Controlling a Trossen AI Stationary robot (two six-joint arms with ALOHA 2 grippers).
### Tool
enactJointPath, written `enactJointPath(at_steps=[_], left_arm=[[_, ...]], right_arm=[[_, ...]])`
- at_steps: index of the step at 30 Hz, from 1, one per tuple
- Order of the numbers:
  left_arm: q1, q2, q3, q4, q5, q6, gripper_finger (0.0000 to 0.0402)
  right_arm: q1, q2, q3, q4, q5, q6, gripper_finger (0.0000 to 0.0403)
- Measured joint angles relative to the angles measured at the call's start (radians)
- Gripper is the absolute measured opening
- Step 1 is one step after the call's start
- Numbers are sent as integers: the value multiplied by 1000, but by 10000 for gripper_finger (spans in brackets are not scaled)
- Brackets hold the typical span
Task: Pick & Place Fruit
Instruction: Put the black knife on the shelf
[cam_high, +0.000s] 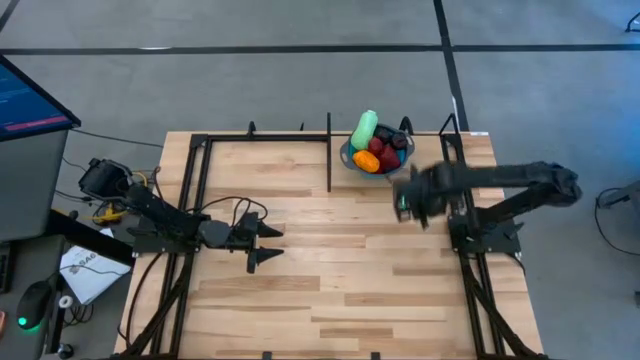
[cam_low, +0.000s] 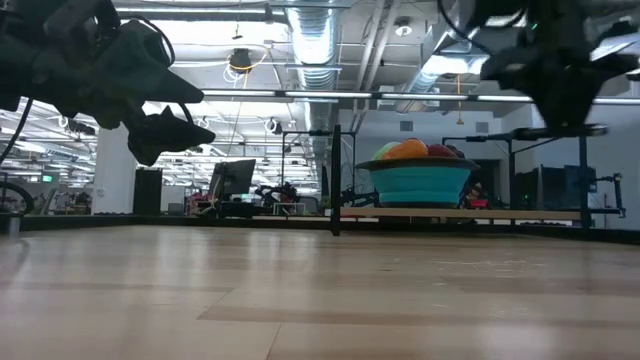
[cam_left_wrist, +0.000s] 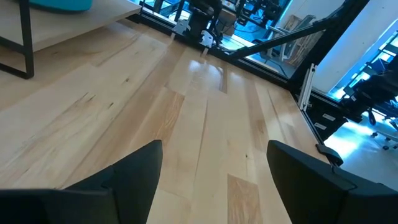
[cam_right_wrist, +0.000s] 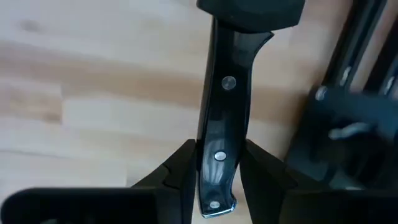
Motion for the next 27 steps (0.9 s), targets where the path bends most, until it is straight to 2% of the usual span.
enactJointPath(at_steps=[3,7,12,17,27], left_arm=[[0,0,0,4,0,0,285],[0,0,0,6,0,0,285],[0,0,0,7,3,0,285],[0,0,0,11,3,0,285],[0,0,0,11,2,0,285]], right_arm=[[-229,-17,-1,26,-13,-186,99],[-495,24,0,96,-14,-395,106],[-710,120,0,127,-44,-562,104],[-826,208,0,154,-41,-663,105],[-903,330,1,228,-44,-752,122]])
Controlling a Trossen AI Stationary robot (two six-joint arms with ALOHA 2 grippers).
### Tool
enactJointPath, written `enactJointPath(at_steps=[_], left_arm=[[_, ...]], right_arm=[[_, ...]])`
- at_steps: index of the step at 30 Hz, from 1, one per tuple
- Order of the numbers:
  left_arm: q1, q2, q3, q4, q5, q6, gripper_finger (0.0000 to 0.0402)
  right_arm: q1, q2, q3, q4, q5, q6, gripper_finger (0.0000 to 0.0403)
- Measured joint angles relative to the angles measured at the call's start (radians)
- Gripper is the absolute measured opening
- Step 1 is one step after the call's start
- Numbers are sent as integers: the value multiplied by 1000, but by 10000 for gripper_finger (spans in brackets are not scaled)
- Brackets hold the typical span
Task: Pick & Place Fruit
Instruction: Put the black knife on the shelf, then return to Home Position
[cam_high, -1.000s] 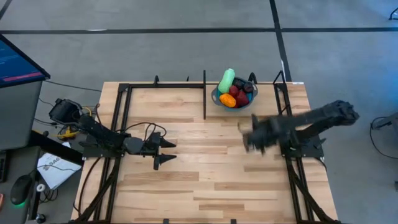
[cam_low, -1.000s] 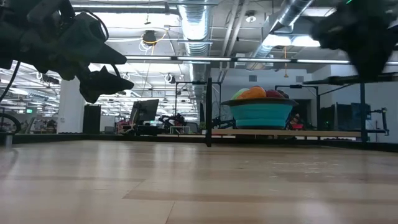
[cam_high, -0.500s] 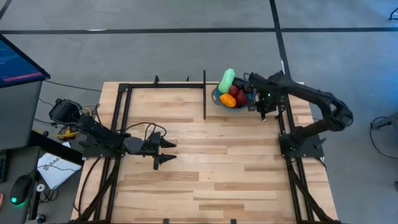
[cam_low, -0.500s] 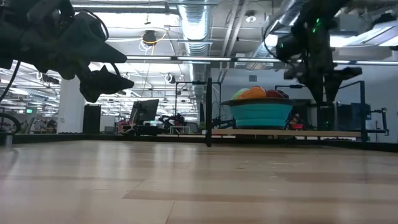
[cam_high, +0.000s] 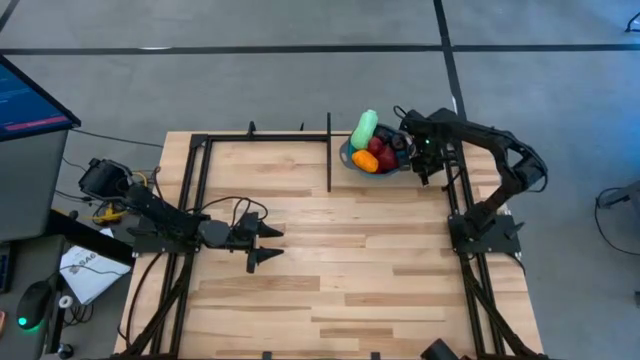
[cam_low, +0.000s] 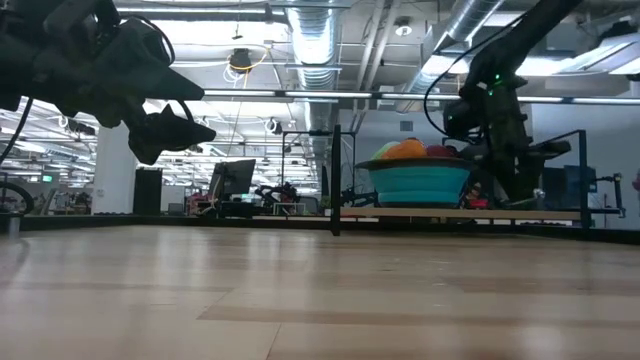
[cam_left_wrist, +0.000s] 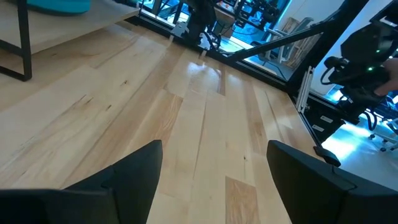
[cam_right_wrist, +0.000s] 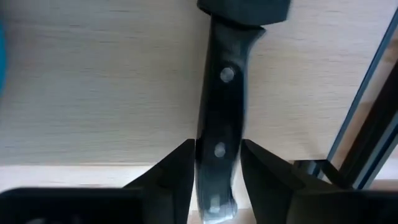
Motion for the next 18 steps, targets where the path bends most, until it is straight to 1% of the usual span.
enactJointPath(at_steps=[4,7,12,16,18], left_arm=[[0,0,0,0,-4,0,285],[0,0,0,0,-4,-1,285],[0,0,0,1,-3,-3,285],[0,0,0,2,-3,-3,285],[0,0,0,2,-3,-3,285]], right_arm=[[-6,16,0,3,2,-12,129],[-6,18,0,9,19,-32,143],[-6,3,1,10,53,-53,188],[2,-48,10,-4,49,-74,222],[15,-79,13,-13,49,-81,233]])
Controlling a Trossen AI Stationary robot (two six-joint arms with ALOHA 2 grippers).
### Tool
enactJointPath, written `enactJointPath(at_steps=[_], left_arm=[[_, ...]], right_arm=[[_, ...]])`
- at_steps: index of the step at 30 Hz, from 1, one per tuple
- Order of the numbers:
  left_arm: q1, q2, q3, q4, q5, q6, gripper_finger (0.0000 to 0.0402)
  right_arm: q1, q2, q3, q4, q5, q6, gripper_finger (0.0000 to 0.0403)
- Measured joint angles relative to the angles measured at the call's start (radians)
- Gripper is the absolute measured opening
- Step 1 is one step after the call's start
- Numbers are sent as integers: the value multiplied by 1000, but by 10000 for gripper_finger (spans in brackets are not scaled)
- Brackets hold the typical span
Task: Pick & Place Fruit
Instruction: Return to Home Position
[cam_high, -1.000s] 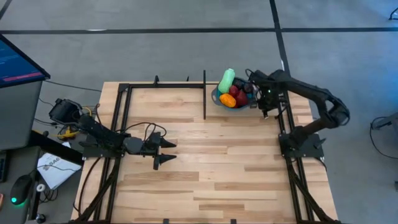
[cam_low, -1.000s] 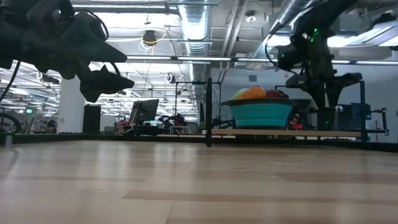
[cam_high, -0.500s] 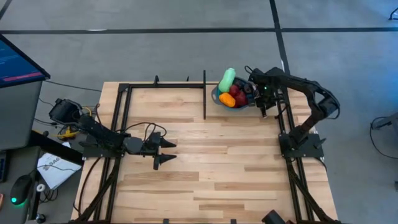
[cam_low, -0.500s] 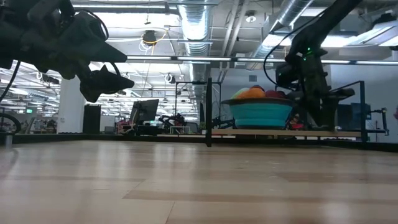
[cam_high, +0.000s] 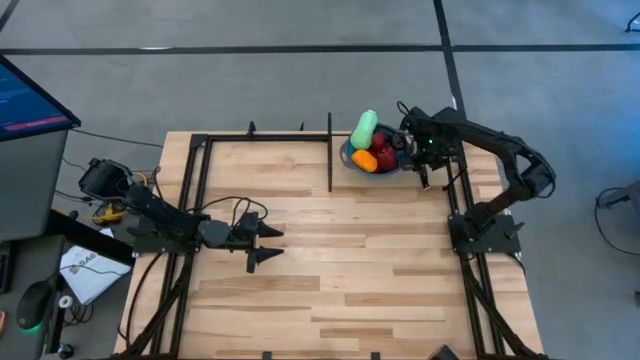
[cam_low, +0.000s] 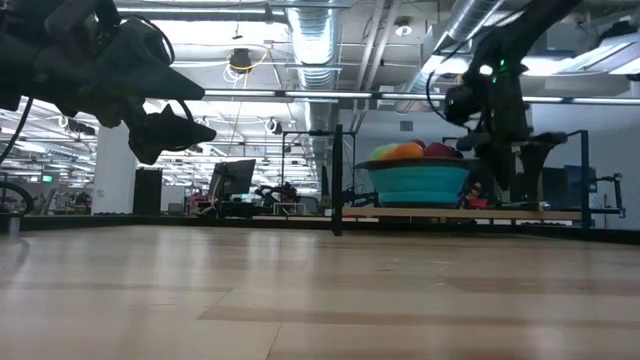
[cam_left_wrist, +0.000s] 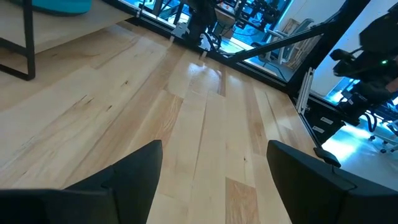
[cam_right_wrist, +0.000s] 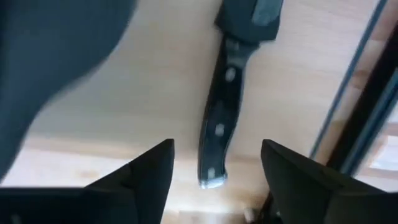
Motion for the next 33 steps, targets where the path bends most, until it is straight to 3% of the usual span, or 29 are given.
enactJointPath(at_steps=[9,14,20,27,33], left_arm=[[0,0,0,2,0,1,285],[0,0,0,5,1,20,285],[-1,-3,0,18,3,22,285],[-1,-3,0,29,3,20,285],[0,-3,0,33,0,20,285]], right_arm=[[55,-119,1,-74,6,-50,237],[157,-224,1,-140,6,-52,228],[472,-426,0,-129,3,-28,217],[921,-634,0,101,17,55,200],[1130,-671,-18,178,123,128,180]])
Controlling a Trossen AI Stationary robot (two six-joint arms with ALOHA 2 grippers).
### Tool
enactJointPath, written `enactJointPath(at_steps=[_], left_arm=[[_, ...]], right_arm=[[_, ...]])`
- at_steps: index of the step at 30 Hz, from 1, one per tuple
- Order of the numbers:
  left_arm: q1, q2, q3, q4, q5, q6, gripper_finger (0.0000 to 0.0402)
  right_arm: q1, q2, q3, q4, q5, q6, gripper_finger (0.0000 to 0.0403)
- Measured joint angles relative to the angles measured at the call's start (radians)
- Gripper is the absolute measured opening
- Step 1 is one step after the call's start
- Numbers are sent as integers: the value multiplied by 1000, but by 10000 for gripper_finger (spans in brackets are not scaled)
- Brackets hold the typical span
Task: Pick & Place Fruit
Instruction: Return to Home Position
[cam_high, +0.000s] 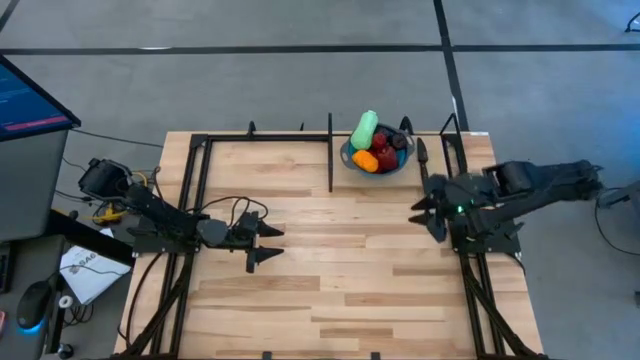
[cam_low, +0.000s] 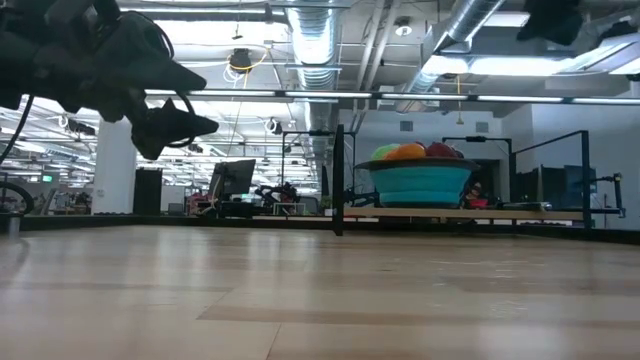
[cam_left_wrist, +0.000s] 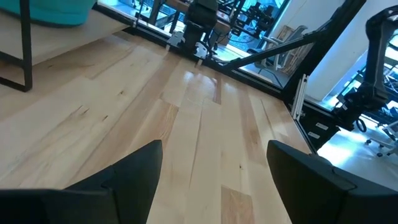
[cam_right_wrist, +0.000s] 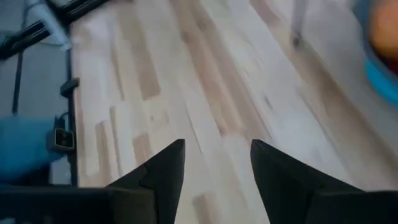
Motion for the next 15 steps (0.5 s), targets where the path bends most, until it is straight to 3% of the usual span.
enactJointPath(at_steps=[6,10,15], left_arm=[[1,0,0,10,0,0,285],[3,-4,0,37,0,4,285],[33,-58,-1,38,17,38,285]], right_arm=[[133,-63,-172,416,169,-278,148],[129,-147,-307,626,156,-397,117],[68,-295,-504,809,69,-425,84]])
